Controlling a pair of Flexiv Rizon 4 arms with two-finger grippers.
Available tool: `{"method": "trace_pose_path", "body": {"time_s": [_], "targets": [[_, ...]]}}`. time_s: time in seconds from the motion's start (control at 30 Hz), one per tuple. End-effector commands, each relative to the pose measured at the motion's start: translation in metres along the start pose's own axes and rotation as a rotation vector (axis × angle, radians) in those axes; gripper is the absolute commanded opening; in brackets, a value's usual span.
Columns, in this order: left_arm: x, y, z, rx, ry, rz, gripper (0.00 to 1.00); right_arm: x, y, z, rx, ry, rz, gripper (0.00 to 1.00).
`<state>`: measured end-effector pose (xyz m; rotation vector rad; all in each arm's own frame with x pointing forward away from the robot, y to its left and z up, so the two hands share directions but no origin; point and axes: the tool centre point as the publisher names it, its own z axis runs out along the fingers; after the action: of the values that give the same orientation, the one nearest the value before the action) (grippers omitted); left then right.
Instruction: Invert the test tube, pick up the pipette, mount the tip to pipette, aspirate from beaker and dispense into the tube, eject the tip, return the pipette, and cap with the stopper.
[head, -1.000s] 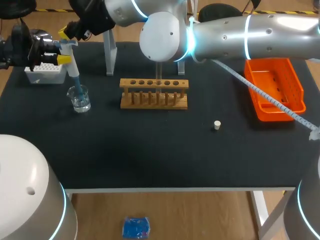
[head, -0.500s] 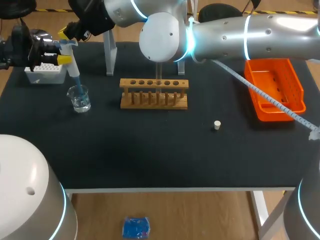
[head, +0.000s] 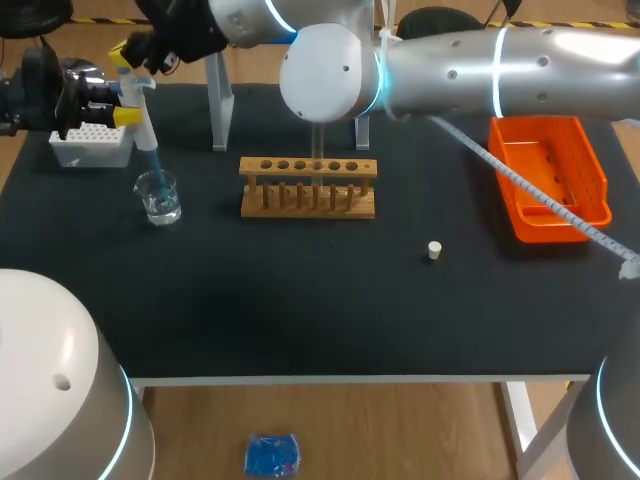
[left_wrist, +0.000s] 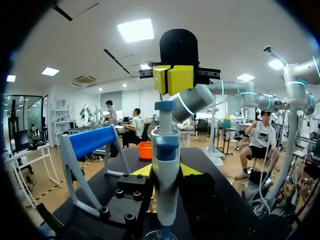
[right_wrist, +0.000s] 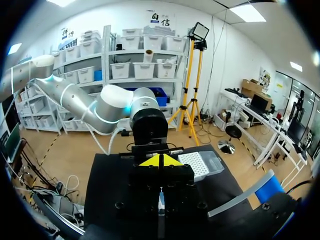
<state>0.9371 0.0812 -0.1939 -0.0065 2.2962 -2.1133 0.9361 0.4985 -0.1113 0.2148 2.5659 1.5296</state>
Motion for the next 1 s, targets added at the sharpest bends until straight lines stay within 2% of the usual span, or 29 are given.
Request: {"method": "trace_pose_path", "body": {"time_s": [0.03, 0.13, 0.17, 0.2, 0.23, 0.27, 0.5, 0.77, 1.0], "targets": [[0.0, -0.001, -0.001, -0.002, 0.003, -0.001, 0.0, 0.003, 0.005, -0.011, 0.016, -0.013, -0.004, 0.0], [0.0, -0.001, -0.001, -0.002, 0.003, -0.001, 0.0, 0.003, 0.006, -0.014, 0.018, -0.019, -0.014, 0.0], [0.0, -0.001, -0.001, -0.002, 0.003, -0.001, 0.0, 0.003, 0.006, -0.015, 0.019, -0.021, -0.018, 0.04], [0.0, -0.001, -0.001, -0.002, 0.003, -0.001, 0.0, 0.003, 0.006, -0.018, 0.02, -0.025, -0.02, 0.35], [0.0, -0.001, -0.001, -0.002, 0.003, -0.001, 0.0, 0.002, 0.005, -0.021, 0.021, -0.03, -0.02, 0.47], [0.0, -0.001, -0.001, -0.002, 0.003, -0.001, 0.0, 0.001, 0.005, -0.025, 0.02, -0.035, -0.02, 1.0], [0.0, -0.001, -0.001, -0.002, 0.003, -0.001, 0.0, -0.004, -0.002, -0.062, 0.018, -0.06, -0.07, 1.0], [0.0, -0.001, -0.001, -0.002, 0.003, -0.001, 0.0, -0.007, -0.021, -0.122, 0.007, -0.056, -0.163, 1.0], [0.0, -0.001, -0.001, -0.002, 0.003, -0.001, 0.0, -0.019, -0.04, -0.172, 0.007, -0.07, -0.212, 1.0]]}}
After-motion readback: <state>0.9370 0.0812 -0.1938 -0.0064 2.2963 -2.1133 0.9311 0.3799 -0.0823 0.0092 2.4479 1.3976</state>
